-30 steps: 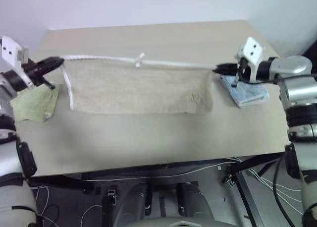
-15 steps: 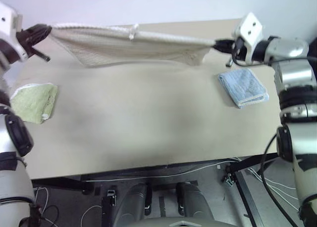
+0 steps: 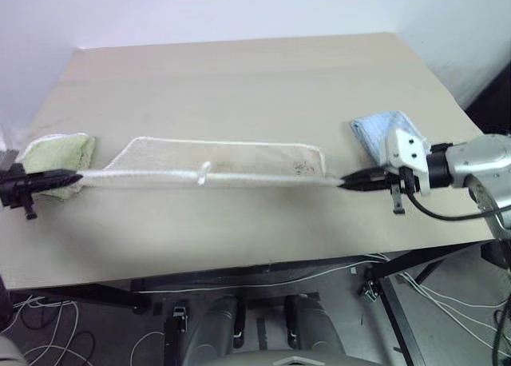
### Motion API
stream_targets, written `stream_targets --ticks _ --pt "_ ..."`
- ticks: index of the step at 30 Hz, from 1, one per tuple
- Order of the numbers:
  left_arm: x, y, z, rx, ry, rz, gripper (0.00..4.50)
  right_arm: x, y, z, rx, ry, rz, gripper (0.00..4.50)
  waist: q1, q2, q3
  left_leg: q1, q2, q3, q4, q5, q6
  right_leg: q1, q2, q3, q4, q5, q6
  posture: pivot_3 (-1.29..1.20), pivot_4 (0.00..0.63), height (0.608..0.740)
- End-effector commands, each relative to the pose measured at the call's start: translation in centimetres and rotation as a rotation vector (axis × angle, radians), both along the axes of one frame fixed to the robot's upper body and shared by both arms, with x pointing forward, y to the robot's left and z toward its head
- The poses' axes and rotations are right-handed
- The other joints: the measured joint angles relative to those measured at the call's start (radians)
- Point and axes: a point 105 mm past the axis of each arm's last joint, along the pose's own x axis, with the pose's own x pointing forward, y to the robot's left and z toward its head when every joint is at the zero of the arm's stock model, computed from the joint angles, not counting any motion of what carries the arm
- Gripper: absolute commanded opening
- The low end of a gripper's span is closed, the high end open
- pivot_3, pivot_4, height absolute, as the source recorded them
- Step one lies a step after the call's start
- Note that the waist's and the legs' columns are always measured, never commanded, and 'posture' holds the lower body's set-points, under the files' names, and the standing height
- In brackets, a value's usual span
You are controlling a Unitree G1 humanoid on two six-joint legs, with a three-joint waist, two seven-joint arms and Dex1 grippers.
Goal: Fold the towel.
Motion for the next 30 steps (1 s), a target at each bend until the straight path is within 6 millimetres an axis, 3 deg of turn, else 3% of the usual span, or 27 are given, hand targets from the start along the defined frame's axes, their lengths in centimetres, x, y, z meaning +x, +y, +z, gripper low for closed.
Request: stream_targets --ticks 1,7,14,19,21,24,27,30 --pt "-3.1 2.6 1.8 0.047 0.024 0.088 0.03 -1.5 -2.4 1.5 -0.053 0.020 -0.071 0.00 0.000 0.000 0.000 0.000 0.000 0.000 0.000 0.000 0.000 0.000 0.000 0.000 0.000 0.000 0.000 0.00 0.150 0.740" --pt "-7.5 2.9 -0.5 0.067 0.176 0.086 0.03 -5.6 -3.2 -0.7 -0.149 0.193 -0.005 0.00 0.000 0.000 0.000 -0.001 0.000 0.000 -0.005 -0.001 0.001 0.000 -0.001 0.000 -0.005 -0.002 -0.003 0.00 0.150 0.740" --pt "-10.1 2.7 -0.8 0.077 0.261 0.100 0.03 -7.7 -5.0 -1.3 -0.213 0.268 -0.018 0.00 0.003 0.002 -0.002 0.001 0.000 0.000 -0.011 -0.001 0.000 0.001 -0.002 0.000 -0.010 -0.002 -0.003 0.00 0.150 0.740" --pt "-9.0 1.9 -1.0 0.062 0.233 0.101 0.03 -4.5 -5.0 -0.7 -0.205 0.134 -0.055 0.00 0.001 0.003 -0.002 0.002 0.000 0.002 -0.018 -0.001 0.000 -0.002 -0.002 0.000 -0.015 -0.002 -0.004 0.00 0.150 0.740" --pt "-8.3 1.1 -1.2 0.060 0.230 0.076 0.03 -2.9 -4.4 -0.2 -0.170 0.072 -0.079 0.00 -0.003 0.003 -0.002 0.002 0.001 0.002 -0.018 -0.001 0.000 -0.002 -0.002 0.000 -0.017 -0.002 -0.004 0.00 0.150 0.740" --pt "-7.6 0.4 -1.7 0.056 0.222 0.055 0.03 -2.3 -2.0 1.0 -0.072 0.050 -0.035 0.00 -0.002 0.004 -0.002 0.001 0.000 0.002 -0.019 -0.001 0.000 -0.003 -0.002 0.000 -0.019 -0.002 -0.004 0.00 0.150 0.740" --pt "-6.9 -0.3 -2.2 0.041 0.214 0.037 0.00 -2.2 0.6 2.1 0.045 0.044 0.006 0.59 -0.001 0.004 -0.002 -0.002 0.000 0.003 -0.020 -0.001 0.000 -0.003 -0.002 0.000 -0.019 -0.001 -0.003 0.00 0.150 0.740" --pt "-6.4 -1.0 -2.7 0.023 0.208 0.016 0.00 -1.7 2.1 1.3 0.078 0.032 0.012 1.59 0.001 0.003 -0.002 -0.003 0.000 0.003 -0.020 -0.001 0.000 -0.004 -0.002 -0.001 -0.019 -0.001 -0.003 0.00 0.150 0.740"
